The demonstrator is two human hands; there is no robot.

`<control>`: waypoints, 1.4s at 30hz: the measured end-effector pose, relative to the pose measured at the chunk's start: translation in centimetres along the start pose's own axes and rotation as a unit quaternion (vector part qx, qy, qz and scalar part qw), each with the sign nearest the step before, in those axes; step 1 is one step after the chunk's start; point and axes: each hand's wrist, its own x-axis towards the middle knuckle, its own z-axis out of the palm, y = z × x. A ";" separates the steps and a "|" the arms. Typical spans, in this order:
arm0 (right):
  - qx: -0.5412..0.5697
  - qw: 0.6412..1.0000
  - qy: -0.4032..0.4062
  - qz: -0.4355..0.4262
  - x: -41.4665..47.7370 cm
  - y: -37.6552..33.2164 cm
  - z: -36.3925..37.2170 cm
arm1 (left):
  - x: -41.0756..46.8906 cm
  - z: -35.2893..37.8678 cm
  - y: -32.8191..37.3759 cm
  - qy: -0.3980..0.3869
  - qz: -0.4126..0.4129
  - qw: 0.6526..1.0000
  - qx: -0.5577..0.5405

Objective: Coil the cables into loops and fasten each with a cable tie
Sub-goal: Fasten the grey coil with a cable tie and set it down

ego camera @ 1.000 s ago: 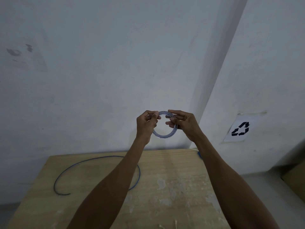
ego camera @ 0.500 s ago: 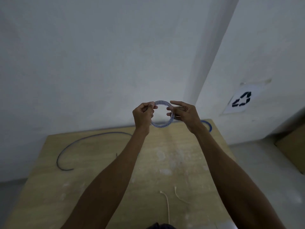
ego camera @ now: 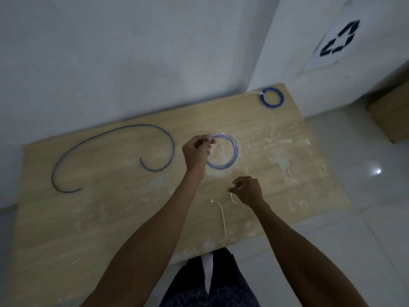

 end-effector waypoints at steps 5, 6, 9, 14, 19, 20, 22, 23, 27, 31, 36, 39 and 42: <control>-0.043 0.998 0.012 0.038 -0.8 1.7 3.3 | -0.4 -0.1 -2.3 -0.011 -0.022 1.000 0.010; -0.049 0.998 0.025 0.035 -0.8 1.8 3.5 | -0.4 -0.1 -2.4 -0.012 -0.022 1.000 0.011; -0.039 0.997 0.070 0.019 -0.6 1.3 2.9 | -0.4 0.0 -1.9 -0.016 -0.020 1.000 0.013; 0.043 0.981 0.186 -0.022 0.5 -1.7 -2.3 | -0.7 0.3 1.2 -0.041 0.001 0.999 0.026; 0.116 0.947 0.269 -0.136 0.1 -7.7 -10.7 | -1.9 1.0 6.0 -0.083 0.053 0.995 0.025; 0.125 0.939 0.274 -0.167 -0.1 -9.0 -12.2 | -2.2 1.3 7.0 -0.092 0.063 0.993 0.021; 0.129 0.925 0.277 -0.227 -0.7 -11.6 -14.7 | -2.8 1.7 9.0 -0.112 0.083 0.990 0.017; 0.128 0.917 0.281 -0.253 -1.0 -12.8 -15.7 | -3.0 1.9 10.0 -0.121 0.092 0.988 0.016; 0.121 0.898 0.287 -0.310 -2.1 -17.0 -18.9 | -3.8 2.3 13.4 -0.160 0.127 0.979 0.005; 0.091 0.892 0.287 -0.336 -3.0 -19.6 -20.9 | -4.5 2.6 15.6 -0.193 0.141 0.971 -0.001; 0.251 0.884 0.171 -0.356 -5.0 -22.4 -21.8 | -5.0 2.4 17.2 -0.195 0.144 0.970 -0.010; 0.280 0.875 0.109 -0.380 -6.0 -23.7 -22.0 | -5.4 2.1 17.8 -0.192 0.158 0.969 -0.015; 0.285 0.873 0.102 -0.382 -6.4 -24.4 -21.7 | -5.5 1.7 18.0 -0.184 0.178 0.966 -0.019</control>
